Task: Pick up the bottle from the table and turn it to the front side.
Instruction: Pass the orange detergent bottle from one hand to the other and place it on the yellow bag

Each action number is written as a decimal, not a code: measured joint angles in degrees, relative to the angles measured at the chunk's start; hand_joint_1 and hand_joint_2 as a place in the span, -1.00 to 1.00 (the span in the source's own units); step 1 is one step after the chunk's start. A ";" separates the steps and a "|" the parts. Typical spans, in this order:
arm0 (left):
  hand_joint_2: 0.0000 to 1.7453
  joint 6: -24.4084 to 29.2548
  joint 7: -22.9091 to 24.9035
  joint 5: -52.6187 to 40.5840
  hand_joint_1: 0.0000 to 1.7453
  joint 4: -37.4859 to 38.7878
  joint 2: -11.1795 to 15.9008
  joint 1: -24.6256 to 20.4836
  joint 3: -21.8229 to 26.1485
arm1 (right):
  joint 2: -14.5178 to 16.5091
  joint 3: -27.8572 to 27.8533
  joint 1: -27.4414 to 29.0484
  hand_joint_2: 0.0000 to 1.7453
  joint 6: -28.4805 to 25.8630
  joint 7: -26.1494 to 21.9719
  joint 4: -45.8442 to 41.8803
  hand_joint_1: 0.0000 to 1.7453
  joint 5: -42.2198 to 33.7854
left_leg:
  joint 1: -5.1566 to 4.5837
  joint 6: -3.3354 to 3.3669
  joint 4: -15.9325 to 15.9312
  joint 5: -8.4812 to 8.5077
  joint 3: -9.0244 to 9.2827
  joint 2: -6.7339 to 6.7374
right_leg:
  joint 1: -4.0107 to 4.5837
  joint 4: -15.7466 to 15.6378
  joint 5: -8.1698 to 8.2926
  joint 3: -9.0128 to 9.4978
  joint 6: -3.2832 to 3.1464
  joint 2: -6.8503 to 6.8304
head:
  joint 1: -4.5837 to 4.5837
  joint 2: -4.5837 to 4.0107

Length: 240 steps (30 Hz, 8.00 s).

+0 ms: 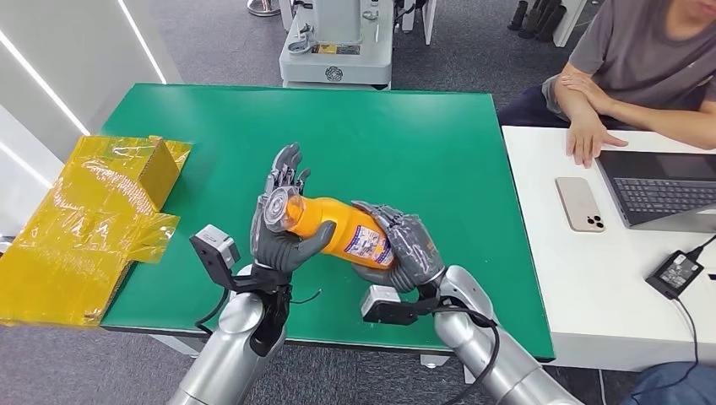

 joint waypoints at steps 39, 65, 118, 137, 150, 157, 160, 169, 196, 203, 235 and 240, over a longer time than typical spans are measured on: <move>1.00 -1.30 0.40 -2.39 1.00 -1.31 -1.02 2.81 0.50 | 1.48 1.55 -1.43 1.00 4.45 4.19 3.20 -1.00 4.34 | 0.00 0.00 0.01 0.00 -0.01 0.00 | 0.00 0.00 0.00 -0.02 0.00 0.00 | 0.00 0.00; 1.00 2.71 -0.93 -1.86 1.00 -1.37 0.05 3.05 0.92 | 3.85 -0.47 5.22 1.00 3.69 3.93 -22.31 -1.00 -15.01 | 0.00 0.00 -0.01 0.00 -0.02 0.00 | 0.00 0.01 -0.01 -0.04 0.00 0.00 | 0.00 0.00; 1.00 37.90 28.42 -93.17 1.00 29.25 24.47 -23.59 7.51 | 7.26 -4.10 21.91 1.00 1.40 1.09 -38.13 -1.00 -18.23 | 0.03 -0.14 -0.04 0.09 -0.03 0.11 | 0.03 0.13 0.01 -0.19 -0.09 0.14 | 0.01 0.00; 1.00 25.65 17.39 -87.48 1.00 44.73 25.90 -20.84 7.56 | 7.26 -4.09 22.42 1.00 2.64 0.64 -38.98 -1.00 -16.42 | 0.03 -0.16 -0.05 0.08 -0.11 0.12 | 0.03 0.13 -0.01 -0.22 -0.12 0.15 | 0.01 0.00; 1.00 30.80 17.63 -88.11 1.00 46.41 25.80 -16.67 7.58 | 7.26 -4.09 21.89 1.00 3.87 1.14 -38.92 -1.00 -16.53 | 0.03 -0.16 -0.05 0.07 -0.11 0.10 | 0.03 0.12 -0.01 -0.24 -0.12 0.12 | 0.01 0.00; 1.00 31.42 17.63 -88.58 0.11 46.86 24.54 -16.51 7.58 | 7.44 -4.09 21.03 1.00 4.47 1.16 -38.36 -1.00 -16.54 | 0.03 -0.16 -0.05 0.08 -0.11 0.09 | 0.03 0.12 -0.01 -0.23 -0.12 0.11 | 0.01 0.00; 1.00 31.51 17.73 -89.71 -1.00 46.94 24.14 -16.55 7.58 | 7.45 -4.09 20.80 1.00 4.51 1.15 -38.12 -1.00 -16.59 | 0.03 -0.16 -0.04 0.08 -0.11 0.09 | 0.03 0.12 -0.01 -0.24 -0.12 0.11 | 0.01 0.00; 1.00 32.12 18.39 -90.82 -1.00 46.95 23.13 -17.08 7.58 | 7.45 -4.09 20.72 1.00 4.54 1.14 -37.96 -1.00 -17.09 | 0.03 -0.16 -0.05 0.08 -0.10 0.10 | 0.03 0.12 -0.01 -0.24 -0.12 0.11 | 0.01 0.00; 1.00 33.73 19.86 -91.59 -1.00 46.95 23.25 -17.26 7.67 | 7.56 -4.09 19.97 1.00 5.00 0.10 -36.37 -1.00 -17.80 | 0.03 -0.16 -0.05 0.08 -0.10 0.10 | 0.03 0.13 -0.01 -0.23 -0.13 0.12 | 0.01 0.00; 1.00 38.08 21.91 -92.78 -1.00 46.03 26.81 -16.87 8.95 | 7.56 -4.09 19.76 1.00 4.70 -0.24 -35.37 -1.00 -18.28 | 0.05 -0.17 -0.05 0.08 -0.10 0.14 | 0.05 0.16 -0.01 -0.26 -0.13 0.17 | 0.01 0.00; 1.00 28.40 -4.64 -26.83 -1.00 -2.49 16.48 -5.03 17.73 | 7.52 -2.87 20.69 1.00 2.47 1.44 -35.36 -1.00 -17.71 | 0.01 -0.18 -0.02 0.05 -0.11 0.10 | 0.01 0.08 0.00 -0.25 -0.14 0.10 | 0.02 0.00; 1.00 18.85 -3.96 -16.26 -1.00 -2.21 13.54 -4.93 14.03 | 7.15 -3.05 21.16 1.00 1.33 1.73 -35.78 -1.00 -17.36 | 0.01 -0.17 -0.02 0.04 -0.12 0.12 | 0.01 0.07 0.00 -0.26 -0.14 0.14 | 0.03 0.00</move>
